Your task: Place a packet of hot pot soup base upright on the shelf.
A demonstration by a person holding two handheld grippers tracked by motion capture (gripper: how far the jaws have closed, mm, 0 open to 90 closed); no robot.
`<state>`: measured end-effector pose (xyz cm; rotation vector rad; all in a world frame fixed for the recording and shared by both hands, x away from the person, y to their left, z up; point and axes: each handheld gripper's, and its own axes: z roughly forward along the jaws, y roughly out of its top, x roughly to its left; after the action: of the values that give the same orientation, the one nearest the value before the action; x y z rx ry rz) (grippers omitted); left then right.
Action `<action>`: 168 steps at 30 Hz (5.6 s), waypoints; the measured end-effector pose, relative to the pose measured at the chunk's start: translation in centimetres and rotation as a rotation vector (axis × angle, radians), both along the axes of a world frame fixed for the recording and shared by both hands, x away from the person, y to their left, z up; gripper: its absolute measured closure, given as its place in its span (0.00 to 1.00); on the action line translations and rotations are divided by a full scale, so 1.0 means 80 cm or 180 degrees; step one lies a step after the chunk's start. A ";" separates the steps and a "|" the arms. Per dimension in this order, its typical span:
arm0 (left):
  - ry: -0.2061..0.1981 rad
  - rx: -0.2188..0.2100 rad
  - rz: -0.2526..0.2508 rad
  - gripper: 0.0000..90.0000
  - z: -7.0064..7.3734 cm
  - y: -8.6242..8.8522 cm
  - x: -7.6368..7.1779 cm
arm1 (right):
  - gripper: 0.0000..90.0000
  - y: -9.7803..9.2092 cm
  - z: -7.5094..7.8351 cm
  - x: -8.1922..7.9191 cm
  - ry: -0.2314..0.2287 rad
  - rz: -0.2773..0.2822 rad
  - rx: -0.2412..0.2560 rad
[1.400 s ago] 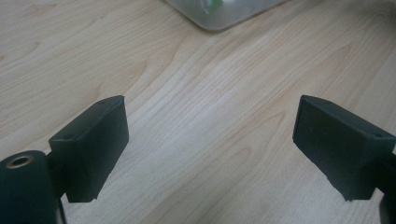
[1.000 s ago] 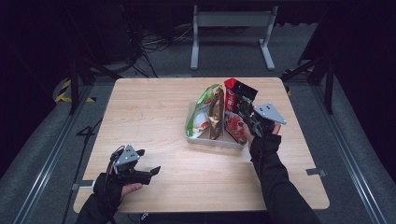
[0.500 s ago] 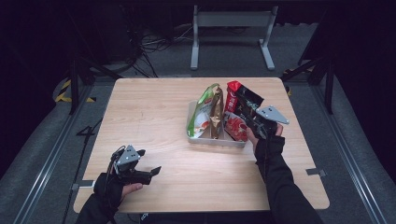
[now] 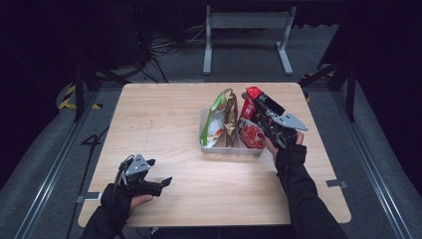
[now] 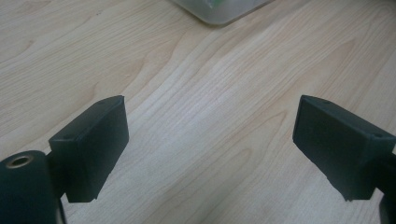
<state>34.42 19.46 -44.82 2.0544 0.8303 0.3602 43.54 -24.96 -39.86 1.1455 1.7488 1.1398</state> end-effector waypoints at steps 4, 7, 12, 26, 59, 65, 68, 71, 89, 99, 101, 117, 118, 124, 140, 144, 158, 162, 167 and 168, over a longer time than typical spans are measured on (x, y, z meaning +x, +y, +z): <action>-0.0010 0.0024 -0.0015 0.13 -0.001 0.000 0.001 | 0.84 0.000 0.000 0.001 0.0005 0.0009 -0.0005; 0.0006 0.0013 -0.0019 0.13 -0.001 -0.001 0.001 | 0.84 -0.001 0.000 0.001 0.0010 0.0020 -0.0018; 0.0019 0.0016 -0.0015 0.13 -0.001 -0.001 0.000 | 0.83 -0.001 0.000 0.004 0.0038 0.0046 -0.0059; 0.0006 0.0027 -0.0011 0.13 -0.001 -0.001 0.000 | 0.81 -0.003 0.008 0.011 0.0263 0.0120 -0.0175; -0.0030 0.0083 0.0023 0.13 0.000 -0.002 -0.002 | 0.74 -0.009 0.028 0.002 0.0446 0.0371 -0.0432; -0.0018 0.0056 0.0026 0.13 0.001 -0.002 -0.002 | 0.70 -0.008 0.032 -0.004 0.0440 0.0391 -0.0483; -0.0018 0.0054 0.0023 0.13 0.001 -0.002 -0.002 | 0.69 -0.010 0.038 -0.007 0.0401 0.0389 -0.0459; -0.0020 0.0055 0.0025 0.13 0.001 -0.002 -0.002 | 0.68 -0.013 0.043 -0.009 0.0390 0.0396 -0.0443; -0.0047 0.0061 0.0017 0.13 0.003 -0.002 -0.003 | 0.62 -0.030 0.061 -0.030 0.0438 0.0509 -0.0476; -0.0053 0.0087 0.0014 0.13 0.003 -0.003 -0.004 | 0.61 -0.037 0.070 -0.047 0.0423 0.0637 -0.0618; -0.0047 0.0088 0.0015 0.13 0.003 -0.002 -0.004 | 0.61 -0.039 0.070 -0.050 0.0435 0.0660 -0.0635; -0.0048 0.0104 0.0025 0.13 0.003 -0.003 -0.004 | 0.57 -0.053 0.060 -0.067 0.0493 0.0726 -0.0860; -0.0042 0.0102 0.0022 0.13 0.002 -0.003 -0.004 | 0.57 -0.053 0.060 -0.067 0.0493 0.0726 -0.0860; -0.0043 0.0110 0.0023 0.13 0.002 -0.003 -0.004 | 0.53 -0.054 0.051 -0.072 0.0546 0.0744 -0.0948; -0.0029 0.0162 0.0019 0.13 0.001 -0.005 -0.005 | 0.41 -0.069 0.026 -0.090 0.0650 0.0835 -0.1101; -0.0035 0.0186 0.0012 0.13 0.000 -0.006 -0.005 | 0.39 -0.077 0.019 -0.096 0.0657 0.0926 -0.1059; -0.0028 0.0217 0.0029 0.13 -0.001 -0.007 -0.005 | 0.28 -0.100 0.000 -0.115 0.0616 0.0981 -0.1004; -0.0036 0.0233 0.0028 0.13 -0.001 -0.007 -0.005 | 0.24 -0.103 -0.006 -0.122 0.0595 0.0955 -0.0984; -0.0034 0.0247 0.0035 0.12 -0.001 -0.007 -0.005 | 0.18 -0.109 -0.013 -0.130 0.0594 0.0944 -0.0944; -0.0033 0.0245 0.0032 0.12 -0.001 -0.007 -0.005 | 0.18 -0.110 -0.014 -0.132 0.0592 0.0943 -0.0945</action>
<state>34.04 18.92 -44.93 2.1182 0.8323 0.4139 32.98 -33.80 -40.97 0.8531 2.2024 0.9182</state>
